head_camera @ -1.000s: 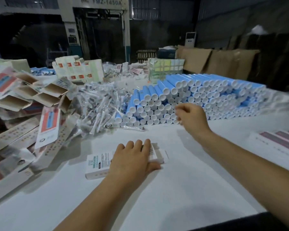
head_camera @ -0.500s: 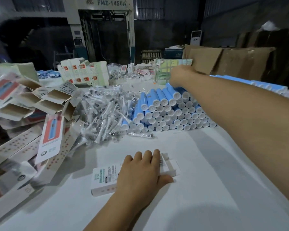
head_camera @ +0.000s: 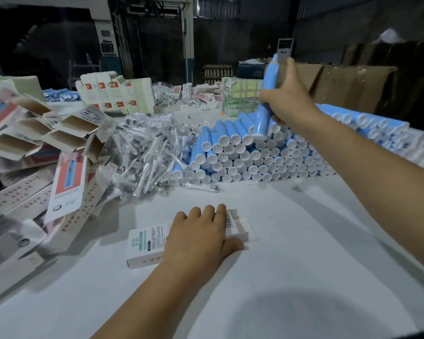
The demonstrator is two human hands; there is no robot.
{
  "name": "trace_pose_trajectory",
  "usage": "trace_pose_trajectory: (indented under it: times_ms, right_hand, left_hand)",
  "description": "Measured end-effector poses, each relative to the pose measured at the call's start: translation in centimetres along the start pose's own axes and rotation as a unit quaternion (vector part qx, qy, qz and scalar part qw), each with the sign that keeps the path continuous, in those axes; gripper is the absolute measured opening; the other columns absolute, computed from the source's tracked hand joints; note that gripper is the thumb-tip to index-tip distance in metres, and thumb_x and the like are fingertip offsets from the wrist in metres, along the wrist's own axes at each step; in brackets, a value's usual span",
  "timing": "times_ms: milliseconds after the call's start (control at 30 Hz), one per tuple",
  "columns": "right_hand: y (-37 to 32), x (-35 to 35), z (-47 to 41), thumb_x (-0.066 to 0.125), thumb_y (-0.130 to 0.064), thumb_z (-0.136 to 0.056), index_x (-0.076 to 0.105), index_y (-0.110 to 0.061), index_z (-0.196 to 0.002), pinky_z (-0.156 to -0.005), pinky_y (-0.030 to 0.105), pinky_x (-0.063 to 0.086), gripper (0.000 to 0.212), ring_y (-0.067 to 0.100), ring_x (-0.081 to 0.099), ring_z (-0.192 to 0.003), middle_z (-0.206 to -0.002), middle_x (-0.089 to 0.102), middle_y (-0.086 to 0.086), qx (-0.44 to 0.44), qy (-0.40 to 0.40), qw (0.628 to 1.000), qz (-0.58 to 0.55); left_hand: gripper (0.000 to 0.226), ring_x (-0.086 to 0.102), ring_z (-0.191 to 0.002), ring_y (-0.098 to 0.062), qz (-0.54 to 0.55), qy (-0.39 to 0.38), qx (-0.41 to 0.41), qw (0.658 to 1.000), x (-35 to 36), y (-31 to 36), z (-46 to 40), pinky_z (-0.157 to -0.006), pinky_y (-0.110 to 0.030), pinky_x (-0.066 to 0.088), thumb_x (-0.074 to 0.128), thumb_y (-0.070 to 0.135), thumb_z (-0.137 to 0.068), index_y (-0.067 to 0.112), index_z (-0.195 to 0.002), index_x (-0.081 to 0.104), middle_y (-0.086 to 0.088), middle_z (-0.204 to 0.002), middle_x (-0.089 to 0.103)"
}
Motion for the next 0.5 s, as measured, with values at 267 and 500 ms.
trace_pose_trajectory:
  times_ms: [267, 500]
  right_hand:
    - [8.1, -0.6, 13.8, 0.063, -0.005, -0.083, -0.001, -0.042, -0.148, -0.04, 0.025, 0.045, 0.099, 0.018, 0.057, -0.041, -0.059, 0.067, -0.001, 0.093, 0.014, 0.962, -0.255]
    - [9.8, 3.3, 17.3, 0.061, -0.003, -0.088, 0.032, -0.033, -0.125, -0.045, 0.028, 0.05, 0.056, 0.022, 0.06, -0.043, -0.067, 0.068, 0.003, 0.105, 0.003, 0.939, -0.327]
  left_hand:
    - [0.086, 0.05, -0.105, -0.023, 0.008, 0.05, -0.039, 0.998, -0.8, -0.2, 0.2, -0.079, -0.037, 0.034, 0.02, 0.079, -0.076, 0.023, -0.14, 0.032, 0.005, -0.118, 0.054]
    - [0.092, 0.049, -0.107, -0.025, -0.007, 0.052, -0.048, 0.998, -1.4, -0.1, 0.6, -0.082, -0.037, 0.033, 0.013, 0.076, -0.074, 0.02, -0.145, 0.029, 0.003, -0.122, 0.052]
Point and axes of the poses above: each hand's wrist, its own z-axis away from the middle knuckle, its own x-axis out of the palm, y = z × x, the point moved 3 cm from there along -z, towards the middle knuckle
